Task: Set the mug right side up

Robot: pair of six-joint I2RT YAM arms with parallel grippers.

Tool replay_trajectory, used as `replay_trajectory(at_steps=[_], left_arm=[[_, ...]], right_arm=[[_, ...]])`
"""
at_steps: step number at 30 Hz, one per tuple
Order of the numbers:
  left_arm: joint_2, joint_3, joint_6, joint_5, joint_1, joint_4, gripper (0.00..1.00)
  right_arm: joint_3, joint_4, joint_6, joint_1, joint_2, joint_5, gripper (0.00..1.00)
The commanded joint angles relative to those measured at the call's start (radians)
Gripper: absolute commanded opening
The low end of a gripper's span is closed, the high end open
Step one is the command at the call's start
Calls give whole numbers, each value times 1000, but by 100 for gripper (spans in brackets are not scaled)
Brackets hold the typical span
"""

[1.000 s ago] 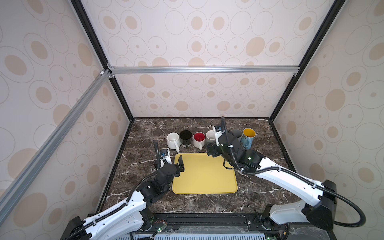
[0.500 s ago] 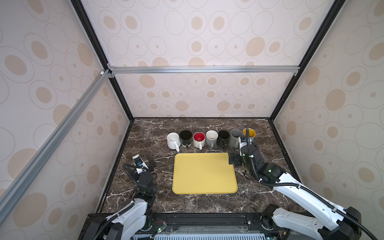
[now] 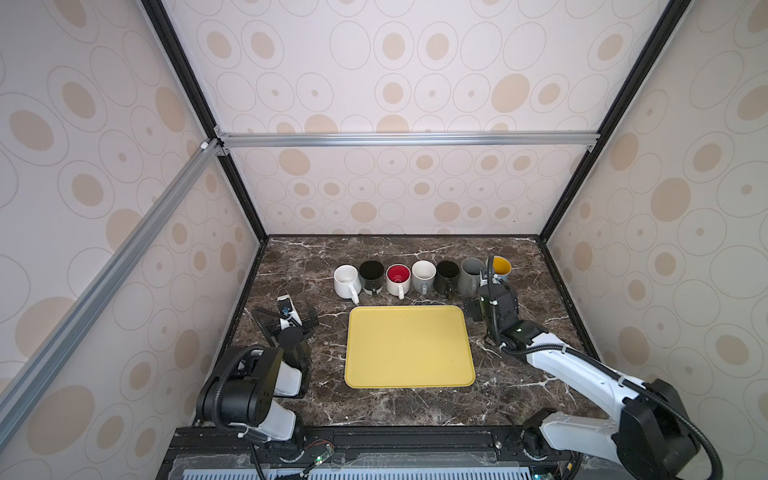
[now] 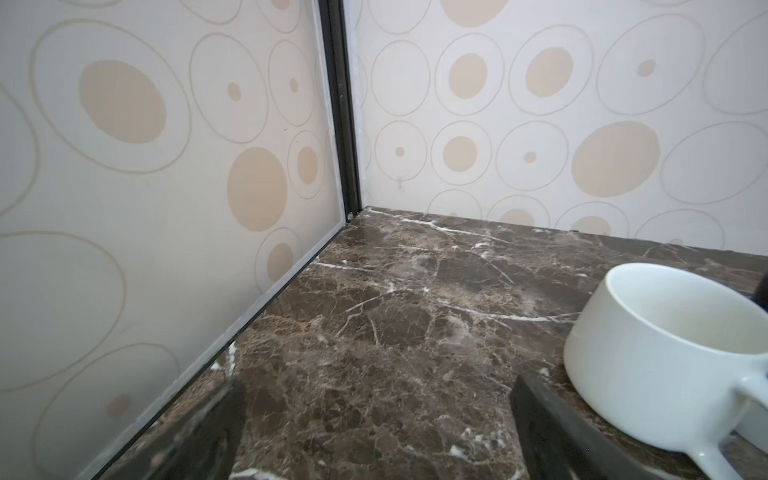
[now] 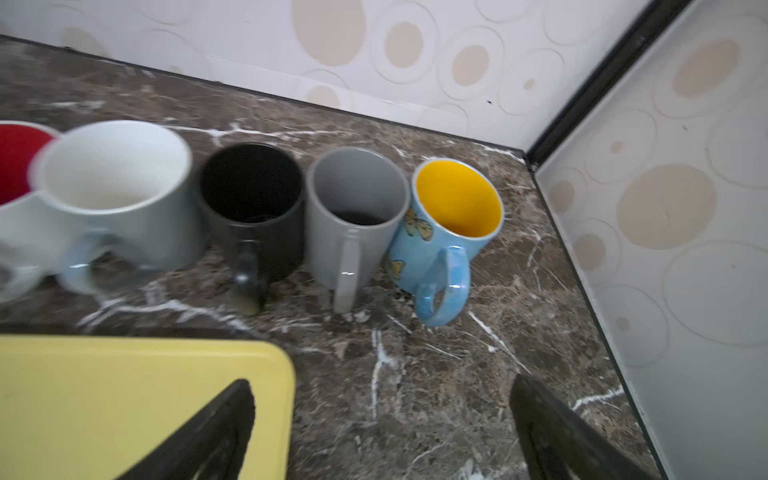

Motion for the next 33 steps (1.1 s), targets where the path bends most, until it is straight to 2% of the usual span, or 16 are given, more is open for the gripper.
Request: replay_trajectory(at_steps=[1,2,4,5,8,9,11,13,14,16,18,21,23,28,33], left_arm=[[-3,37,-5,94,13,-31,100],[30,30,10,93,13,50,100],[2,37,-1,100,13,-14,100],[15,37,3,92,13,10,100],[16,73,2,86,13,-56,100],[24,70,8,86,11,-33,100],[15,68,2,88,13,-47,100],[16,68,3,89,12,-45,100],[18,69,6,89,13,-44,100],[16,73,6,92,12,-56,100],[20,74,11,98,12,-52,100],[19,78,11,101,11,-59,100],[19,79,16,110,12,-59,100],[21,101,43,182,12,-101,100],[29,119,42,190,11,-126,100]], right_arm=[[-57,150,-39,-79,68,41,99],[-69,182,-56,-91,82,45,99],[-117,310,-111,-125,107,9,99],[-131,348,-118,-146,117,-17,99],[-223,592,-111,-239,188,-120,99],[-243,680,-128,-255,213,-110,98],[-279,744,-112,-303,244,-256,99],[-331,938,-83,-337,324,-269,99],[-332,934,-80,-338,324,-262,99],[-276,756,-56,-348,285,-287,98],[-299,860,-68,-360,319,-305,100],[-280,769,-54,-360,289,-312,100],[-290,811,-62,-360,302,-306,99],[-285,788,-59,-360,295,-308,100],[-285,789,-59,-360,295,-308,100]])
